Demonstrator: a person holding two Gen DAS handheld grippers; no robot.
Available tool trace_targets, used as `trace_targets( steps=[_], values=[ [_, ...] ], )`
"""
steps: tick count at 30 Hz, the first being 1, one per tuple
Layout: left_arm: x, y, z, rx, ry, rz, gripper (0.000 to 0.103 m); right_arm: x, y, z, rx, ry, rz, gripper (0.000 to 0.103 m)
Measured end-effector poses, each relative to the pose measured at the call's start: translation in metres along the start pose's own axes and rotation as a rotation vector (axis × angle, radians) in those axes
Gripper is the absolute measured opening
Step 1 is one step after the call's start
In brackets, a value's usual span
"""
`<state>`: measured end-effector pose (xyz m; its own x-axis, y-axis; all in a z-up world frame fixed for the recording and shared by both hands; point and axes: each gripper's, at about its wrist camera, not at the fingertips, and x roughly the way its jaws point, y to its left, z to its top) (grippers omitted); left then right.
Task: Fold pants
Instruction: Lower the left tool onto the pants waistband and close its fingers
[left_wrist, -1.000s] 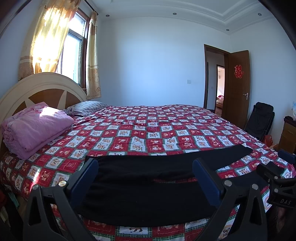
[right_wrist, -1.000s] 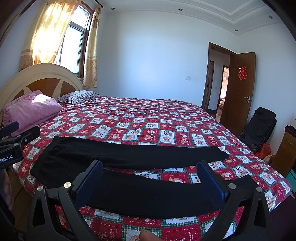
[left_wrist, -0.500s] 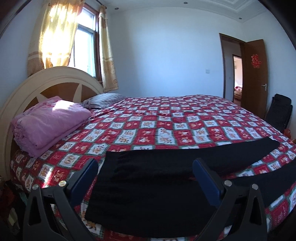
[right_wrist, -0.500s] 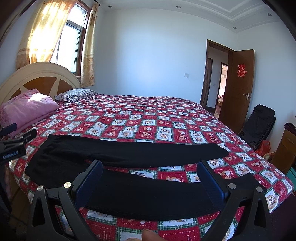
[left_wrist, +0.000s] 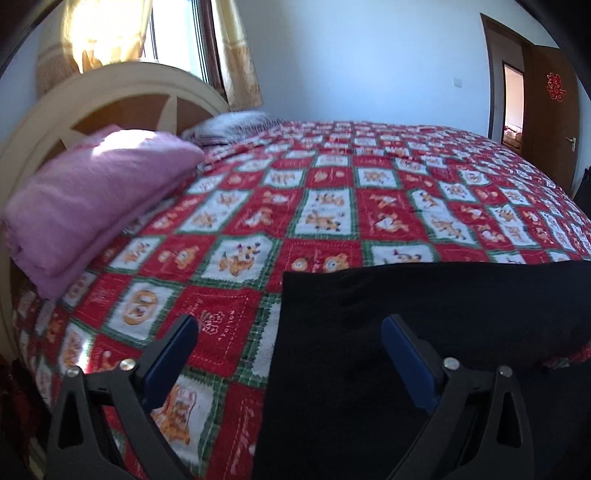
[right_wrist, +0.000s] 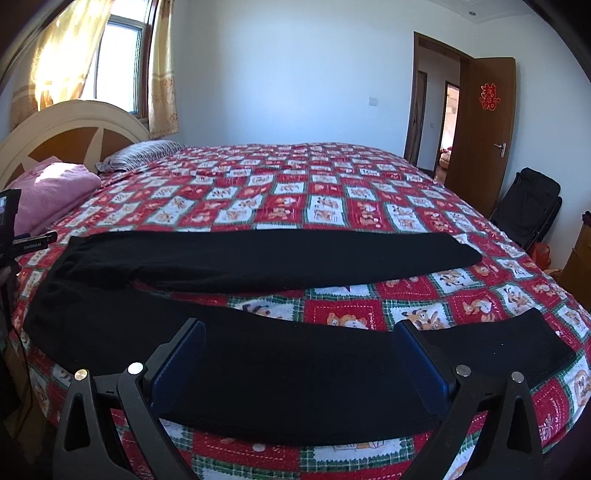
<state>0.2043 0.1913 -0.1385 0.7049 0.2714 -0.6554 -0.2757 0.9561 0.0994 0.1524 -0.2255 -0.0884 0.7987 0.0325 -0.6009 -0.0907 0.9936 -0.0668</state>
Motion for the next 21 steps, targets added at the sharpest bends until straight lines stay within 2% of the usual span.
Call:
trace_targets(
  steps=[1,3,4,6,10,12,16,21],
  values=[
    [0.009,0.003,0.001,-0.003,0.018,0.007,0.092,0.005,-0.004,0.001,0.005,0.012,0.001,0.099],
    [0.024,0.006,0.005,-0.010,0.050,-0.021,0.081,0.016,-0.011,0.005,0.000,0.040,-0.009,0.087],
    [0.031,0.007,0.007,-0.021,0.063,-0.028,0.078,0.021,-0.015,0.006,-0.005,0.052,-0.018,0.085],
    [0.046,0.007,0.011,-0.028,0.080,-0.059,0.065,0.032,-0.022,0.010,-0.012,0.077,-0.037,0.076],
    [0.067,0.004,0.019,-0.030,0.114,-0.101,0.052,0.051,-0.042,0.021,0.012,0.109,-0.052,0.070],
    [0.078,0.004,0.023,-0.042,0.131,-0.135,0.040,0.058,-0.053,0.027,0.035,0.113,-0.064,0.069],
    [0.087,0.003,0.029,-0.032,0.151,-0.170,0.036,0.070,-0.079,0.042,0.071,0.119,-0.099,0.069],
    [0.085,0.000,0.029,-0.011,0.132,-0.184,0.034,0.087,-0.140,0.062,0.184,0.147,-0.152,0.069]
  ],
)
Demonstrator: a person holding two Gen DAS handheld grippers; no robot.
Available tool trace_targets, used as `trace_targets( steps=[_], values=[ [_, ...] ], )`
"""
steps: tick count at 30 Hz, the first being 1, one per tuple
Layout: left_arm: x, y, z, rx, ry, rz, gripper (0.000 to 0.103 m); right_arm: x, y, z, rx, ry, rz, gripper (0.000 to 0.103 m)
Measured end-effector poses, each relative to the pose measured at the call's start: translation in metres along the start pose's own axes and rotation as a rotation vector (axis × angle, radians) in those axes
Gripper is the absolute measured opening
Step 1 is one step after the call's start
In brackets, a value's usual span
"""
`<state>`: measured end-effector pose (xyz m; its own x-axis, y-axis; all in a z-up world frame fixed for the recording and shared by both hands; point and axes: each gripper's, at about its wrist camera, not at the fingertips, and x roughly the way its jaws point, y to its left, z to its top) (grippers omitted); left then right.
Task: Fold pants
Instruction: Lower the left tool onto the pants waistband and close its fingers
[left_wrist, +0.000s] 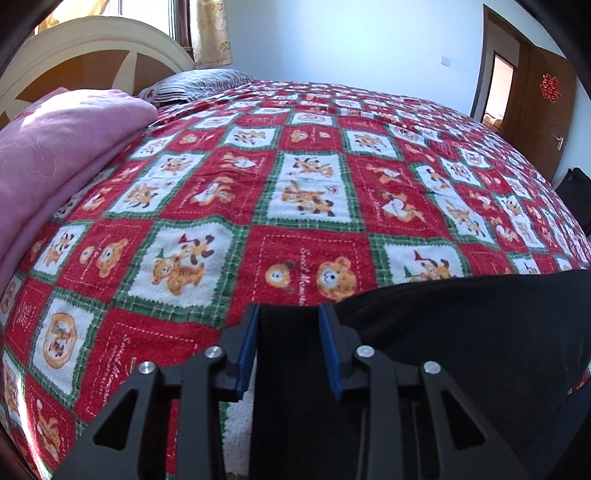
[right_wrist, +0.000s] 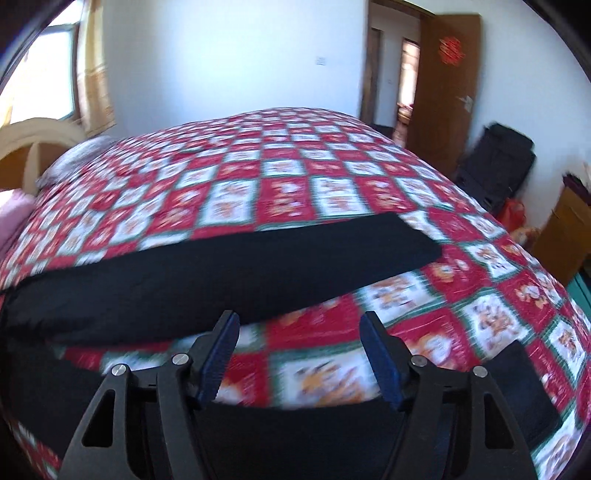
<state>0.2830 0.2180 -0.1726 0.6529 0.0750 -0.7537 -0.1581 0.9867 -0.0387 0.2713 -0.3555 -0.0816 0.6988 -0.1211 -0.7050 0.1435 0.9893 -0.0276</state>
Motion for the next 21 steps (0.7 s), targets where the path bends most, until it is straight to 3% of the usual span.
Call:
trace_targets(
  steps=[7,14,21],
  values=[
    [-0.003,0.003,0.003,-0.014,-0.030,-0.014,0.032,0.036,-0.072,0.041,0.056,0.037,-0.150,0.069],
    [0.004,0.000,0.004,-0.009,-0.011,-0.007,0.035,0.086,-0.114,0.086,0.110,0.069,-0.137,0.069],
    [0.004,-0.003,0.002,0.009,-0.024,-0.008,0.035,0.140,-0.118,0.116,0.096,0.127,-0.111,0.069]
  ],
)
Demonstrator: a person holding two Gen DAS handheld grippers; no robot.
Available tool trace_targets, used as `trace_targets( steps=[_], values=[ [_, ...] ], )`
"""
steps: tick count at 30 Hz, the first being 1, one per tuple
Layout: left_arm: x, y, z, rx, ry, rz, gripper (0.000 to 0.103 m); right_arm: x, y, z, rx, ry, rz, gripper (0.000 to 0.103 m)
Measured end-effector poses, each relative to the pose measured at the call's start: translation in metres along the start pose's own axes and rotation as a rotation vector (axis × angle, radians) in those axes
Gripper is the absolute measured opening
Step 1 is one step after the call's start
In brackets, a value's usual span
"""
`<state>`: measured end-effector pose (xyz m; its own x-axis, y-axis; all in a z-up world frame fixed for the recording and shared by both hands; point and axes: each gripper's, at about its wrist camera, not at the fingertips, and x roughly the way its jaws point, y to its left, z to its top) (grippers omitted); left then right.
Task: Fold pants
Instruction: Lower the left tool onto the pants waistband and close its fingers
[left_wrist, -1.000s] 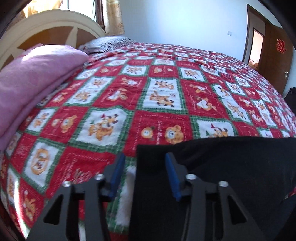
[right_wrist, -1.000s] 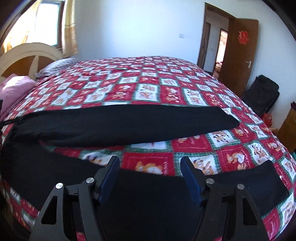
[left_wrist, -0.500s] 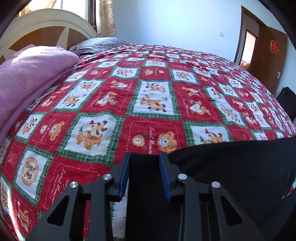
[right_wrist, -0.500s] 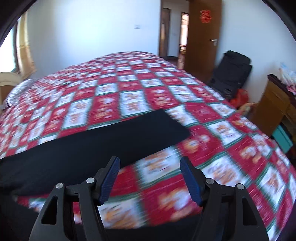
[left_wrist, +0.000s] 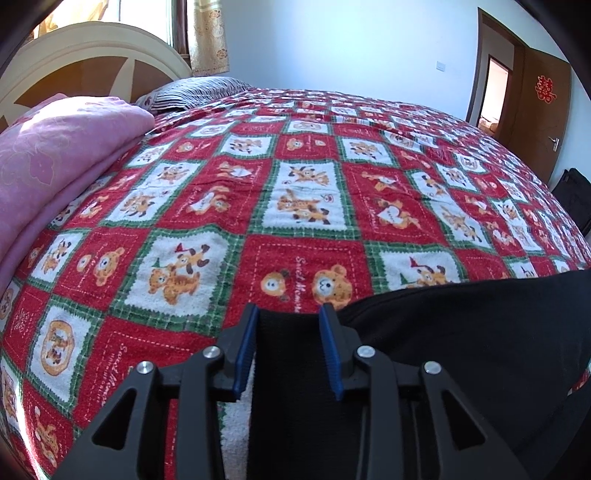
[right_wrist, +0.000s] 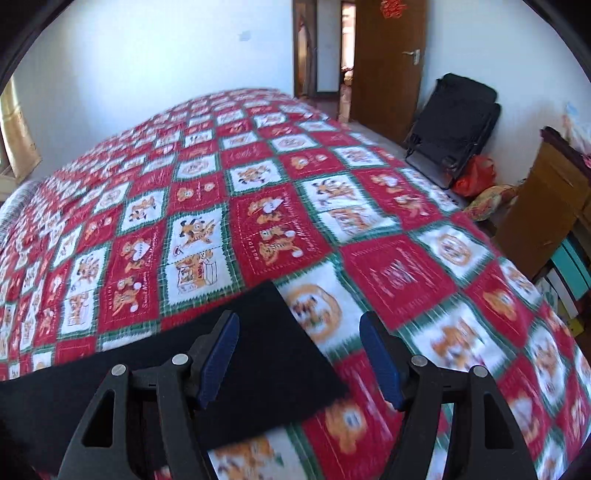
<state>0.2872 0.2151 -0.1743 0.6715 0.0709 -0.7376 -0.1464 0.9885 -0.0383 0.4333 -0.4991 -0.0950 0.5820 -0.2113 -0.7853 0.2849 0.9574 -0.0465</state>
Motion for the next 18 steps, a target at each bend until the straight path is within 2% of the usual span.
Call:
trace_targets(
  steps=[4,6,9,13,18],
  values=[
    [0.001,-0.003,0.000,0.013,0.000,0.008,0.034,0.029,0.004,0.011,-0.012,0.046,0.013,0.069],
    [0.000,-0.002,0.000,0.007,-0.003,0.008,0.025,0.042,0.003,0.015,-0.003,0.056,0.010,0.069],
    [0.001,0.001,0.000,-0.007,0.001,-0.006,0.025,0.056,0.001,0.017,0.011,0.083,0.023,0.069],
    [0.002,-0.002,0.000,0.003,0.007,0.019,0.028,0.061,0.001,0.015,-0.009,0.095,0.017,0.069],
    [0.003,-0.004,0.001,0.021,0.012,0.033,0.032,0.062,-0.002,0.014,0.014,0.113,0.093,0.069]
  ],
)
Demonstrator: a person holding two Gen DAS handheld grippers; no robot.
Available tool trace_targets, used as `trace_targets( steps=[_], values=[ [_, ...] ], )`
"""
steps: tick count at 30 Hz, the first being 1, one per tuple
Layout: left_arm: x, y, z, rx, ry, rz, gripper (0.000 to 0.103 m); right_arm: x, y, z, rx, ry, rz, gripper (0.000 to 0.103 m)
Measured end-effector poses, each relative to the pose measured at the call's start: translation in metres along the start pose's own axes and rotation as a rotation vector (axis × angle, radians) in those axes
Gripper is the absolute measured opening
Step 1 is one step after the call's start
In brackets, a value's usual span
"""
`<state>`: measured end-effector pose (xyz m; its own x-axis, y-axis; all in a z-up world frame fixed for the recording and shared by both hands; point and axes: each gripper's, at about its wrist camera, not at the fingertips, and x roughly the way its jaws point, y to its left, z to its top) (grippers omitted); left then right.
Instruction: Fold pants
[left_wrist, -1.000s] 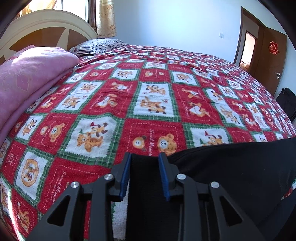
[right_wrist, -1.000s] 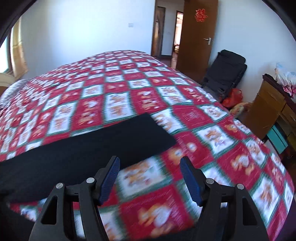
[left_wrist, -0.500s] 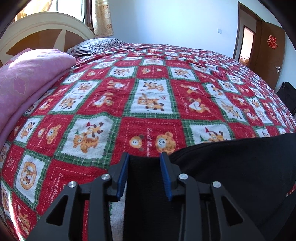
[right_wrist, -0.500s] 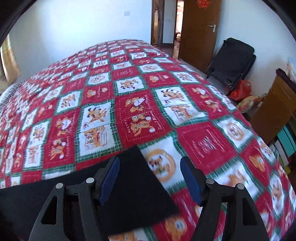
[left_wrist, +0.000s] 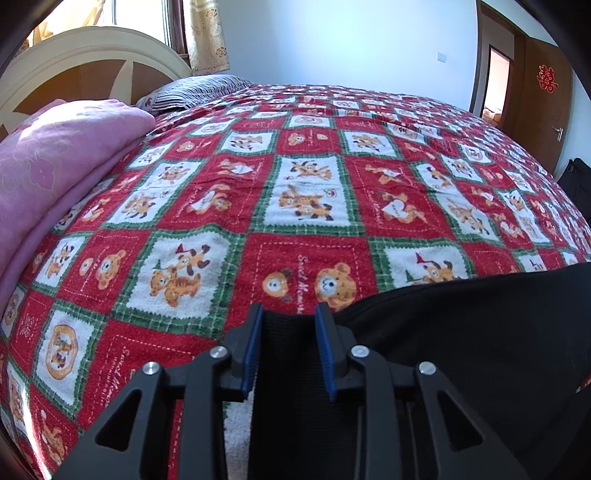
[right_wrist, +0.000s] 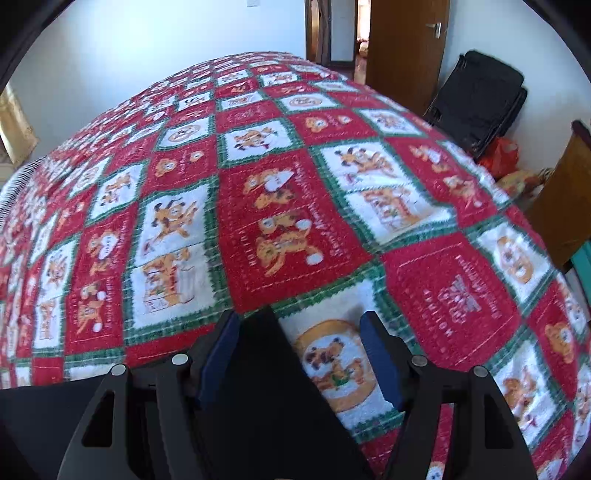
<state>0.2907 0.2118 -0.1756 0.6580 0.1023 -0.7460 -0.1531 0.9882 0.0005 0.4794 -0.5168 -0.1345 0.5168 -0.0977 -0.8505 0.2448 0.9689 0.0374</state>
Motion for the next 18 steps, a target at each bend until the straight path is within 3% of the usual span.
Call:
trace_targets(
  steps=[4,6,7,9,13,15,18],
  values=[
    [0.002,0.002,0.002,0.013,0.014,-0.029,0.036,0.003,0.010,-0.001,-0.029,0.016,0.040,0.068],
    [0.004,0.003,0.002,0.014,0.021,-0.042,0.036,0.008,0.015,-0.003,-0.056,0.024,0.002,0.053],
    [0.004,0.004,0.002,0.013,0.023,-0.046,0.035,0.009,0.016,-0.003,-0.065,0.020,-0.010,0.051],
    [0.001,0.001,0.003,0.043,0.014,-0.026,0.021,0.009,0.015,-0.003,-0.064,0.013,-0.001,0.036],
    [-0.005,0.000,0.003,0.068,-0.005,-0.026,0.015,0.001,0.017,-0.003,-0.073,-0.009,-0.013,0.019],
    [-0.006,0.002,0.004,0.064,-0.013,-0.030,0.015,-0.007,0.020,-0.003,-0.089,-0.032,-0.027,0.003],
    [-0.009,0.005,0.004,0.048,-0.024,-0.044,0.014,-0.019,0.020,-0.003,-0.082,-0.054,-0.012,0.003]
  ],
)
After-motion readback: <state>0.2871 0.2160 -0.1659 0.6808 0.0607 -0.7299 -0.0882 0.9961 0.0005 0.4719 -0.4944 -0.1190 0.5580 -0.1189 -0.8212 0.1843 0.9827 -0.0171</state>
